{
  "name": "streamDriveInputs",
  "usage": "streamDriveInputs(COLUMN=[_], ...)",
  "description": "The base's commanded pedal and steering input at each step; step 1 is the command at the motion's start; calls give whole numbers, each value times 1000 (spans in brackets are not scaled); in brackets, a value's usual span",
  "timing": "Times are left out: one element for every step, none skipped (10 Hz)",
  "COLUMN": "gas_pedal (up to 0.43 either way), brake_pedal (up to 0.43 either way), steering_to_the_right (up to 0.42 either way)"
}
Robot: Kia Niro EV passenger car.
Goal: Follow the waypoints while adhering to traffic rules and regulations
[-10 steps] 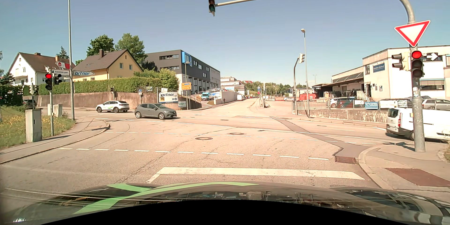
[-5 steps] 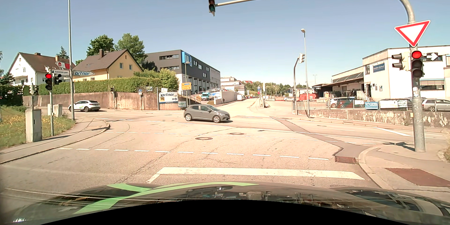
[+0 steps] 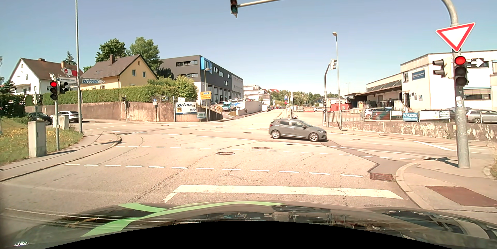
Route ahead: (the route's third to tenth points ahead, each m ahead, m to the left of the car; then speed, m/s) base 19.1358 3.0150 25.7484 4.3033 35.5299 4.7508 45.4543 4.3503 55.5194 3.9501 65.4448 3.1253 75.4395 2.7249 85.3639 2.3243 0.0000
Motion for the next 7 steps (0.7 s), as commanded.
streamDriveInputs(gas_pedal=[0, 0, 0, 0, 0, 0, 0], brake_pedal=[549, 543, 543, 549, 543, 543, 543], steering_to_the_right=[18, 17, 17, 18, 17, 17, 17])
